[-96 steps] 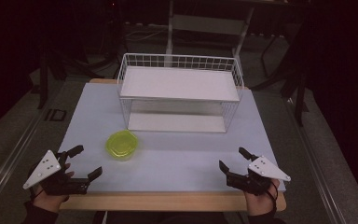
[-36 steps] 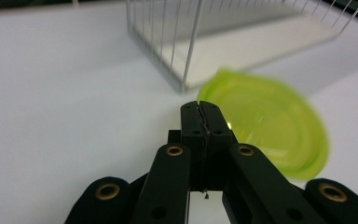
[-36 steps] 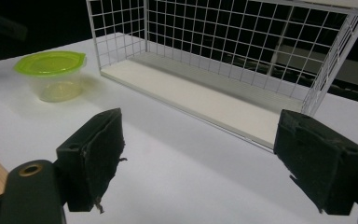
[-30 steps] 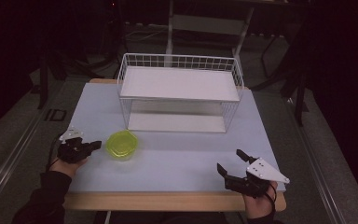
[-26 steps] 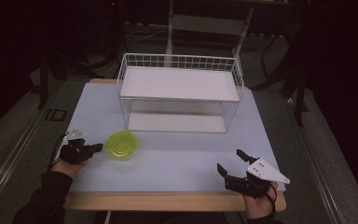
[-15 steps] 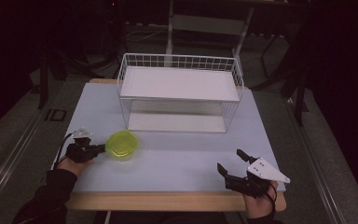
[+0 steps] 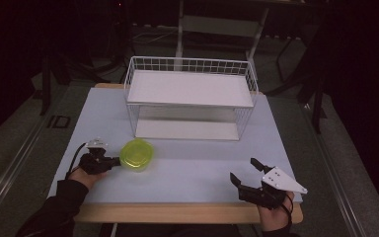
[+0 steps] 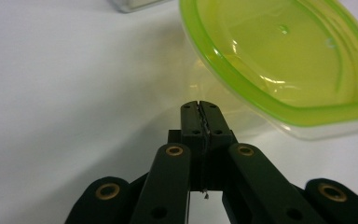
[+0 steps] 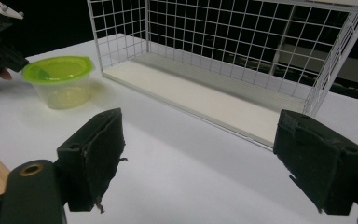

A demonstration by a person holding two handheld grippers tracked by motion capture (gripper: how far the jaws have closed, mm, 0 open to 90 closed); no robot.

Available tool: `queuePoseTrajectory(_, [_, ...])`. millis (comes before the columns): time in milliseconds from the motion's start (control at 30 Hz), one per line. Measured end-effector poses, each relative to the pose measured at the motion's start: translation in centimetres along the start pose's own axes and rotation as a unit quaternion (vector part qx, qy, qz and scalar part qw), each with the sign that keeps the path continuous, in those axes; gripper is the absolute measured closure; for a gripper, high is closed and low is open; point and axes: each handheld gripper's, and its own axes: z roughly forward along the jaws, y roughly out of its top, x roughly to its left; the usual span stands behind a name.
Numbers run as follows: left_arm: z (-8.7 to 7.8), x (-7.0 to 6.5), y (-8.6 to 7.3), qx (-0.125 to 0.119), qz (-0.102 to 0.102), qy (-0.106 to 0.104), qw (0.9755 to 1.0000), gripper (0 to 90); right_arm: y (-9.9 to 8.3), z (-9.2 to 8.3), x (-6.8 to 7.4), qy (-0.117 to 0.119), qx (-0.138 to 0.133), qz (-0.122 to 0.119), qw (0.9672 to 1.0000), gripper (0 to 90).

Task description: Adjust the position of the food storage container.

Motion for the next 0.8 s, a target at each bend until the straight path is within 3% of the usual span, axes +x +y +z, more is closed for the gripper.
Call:
queuePoseTrajectory(67, [0.1,-0.3,0.1,0.001,0.009,-0.005,0.9999,90.0,0.0,0.0,0.0,0.000,0.000,-0.001,1.0000,15.9])
queuePoseTrajectory(100, [0.4,-0.9,0.3,0.001,0.006,-0.018,0.9998,90.0,0.0,0.0,0.0,0.000,0.000,-0.001,1.0000,15.9])
queuePoseTrajectory(233, [0.7,-1.5,0.5,0.004,0.015,-0.022,0.9996,90.0,0.0,-0.1,0.1,0.000,-0.001,-0.002,1.0000,15.9])
queuePoseTrajectory(400, [0.5,-1.0,0.4,0.004,0.001,-0.003,1.0000,90.0,0.0,-0.1,0.1,-0.001,-0.001,-0.004,1.0000,15.9])
queuePoseTrajectory(567, [0.0,-0.2,0.6,-0.016,-0.013,0.013,0.9997,90.0,0.0,-0.1,0.1,0.000,0.001,-0.004,1.0000,15.9])
queuePoseTrajectory(800, [1.2,-0.5,1.4,-0.010,-0.013,0.007,0.9998,90.0,0.0,0.0,0.1,-0.001,0.003,-0.003,1.0000,15.9])
